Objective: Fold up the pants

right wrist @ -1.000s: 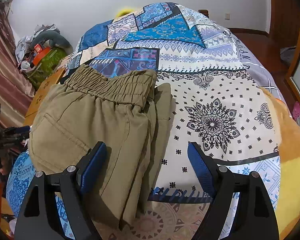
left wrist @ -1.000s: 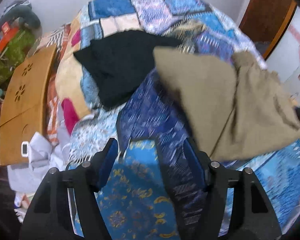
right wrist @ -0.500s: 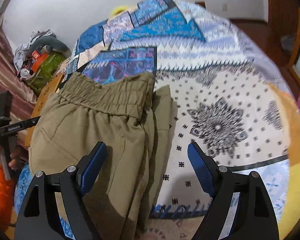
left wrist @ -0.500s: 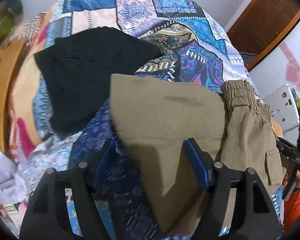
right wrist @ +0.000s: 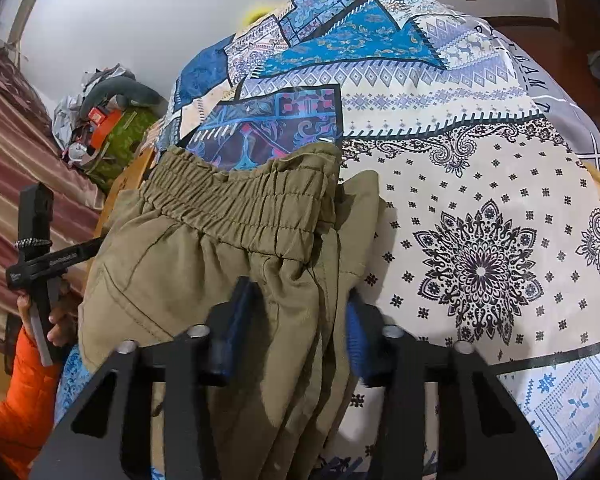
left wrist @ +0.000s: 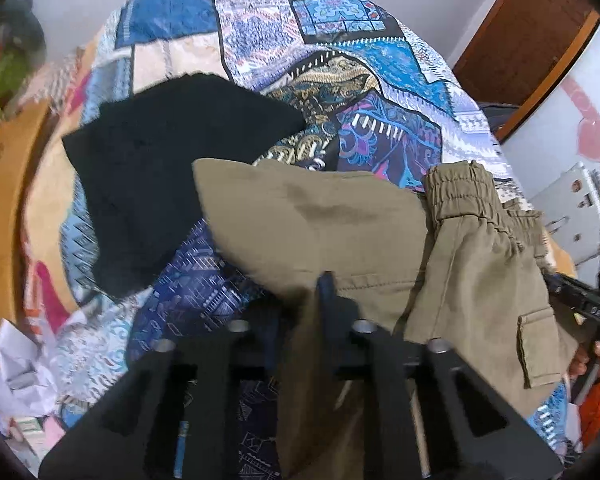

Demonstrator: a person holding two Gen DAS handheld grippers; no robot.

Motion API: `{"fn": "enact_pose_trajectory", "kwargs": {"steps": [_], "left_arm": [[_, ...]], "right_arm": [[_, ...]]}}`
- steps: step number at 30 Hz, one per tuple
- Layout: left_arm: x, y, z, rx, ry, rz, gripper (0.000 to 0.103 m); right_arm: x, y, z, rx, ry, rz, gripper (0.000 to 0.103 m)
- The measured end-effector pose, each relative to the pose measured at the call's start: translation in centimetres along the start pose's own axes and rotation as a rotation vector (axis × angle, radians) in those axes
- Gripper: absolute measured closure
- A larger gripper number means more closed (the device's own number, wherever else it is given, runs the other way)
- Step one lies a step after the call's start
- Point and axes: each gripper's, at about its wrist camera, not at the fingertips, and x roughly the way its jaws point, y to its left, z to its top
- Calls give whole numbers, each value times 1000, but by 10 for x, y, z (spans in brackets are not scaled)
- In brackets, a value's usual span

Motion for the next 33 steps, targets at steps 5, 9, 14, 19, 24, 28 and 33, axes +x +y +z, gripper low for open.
{"fn": "enact_pose_trajectory", "kwargs": {"steps": [5,9,14,19,24,28,33], "left_arm": [[-20,-8,5,36,-78,54,94],[-46,-9,12,49,-147,53,95],[-84,-13,22,99,-259,105,95],[-112,7,39,77,-342,142,95],[-130,44,61,29,-394,187,95],[-135,77,74,-41,-416,209,95],[-124,115,84,-108,-415,242,95]], "right_arm": [[-10,18,6,-76,-49,-43,89],[-20,35,18,-129,-95,-47,91],[-29,65,42,-206,-156,-44,91],[-31,100,75,-288,-218,-37,91],[-18,136,113,-355,-252,-27,91],[7,162,137,-412,-259,-28,91],[46,185,155,-439,-247,-12,91]]}}
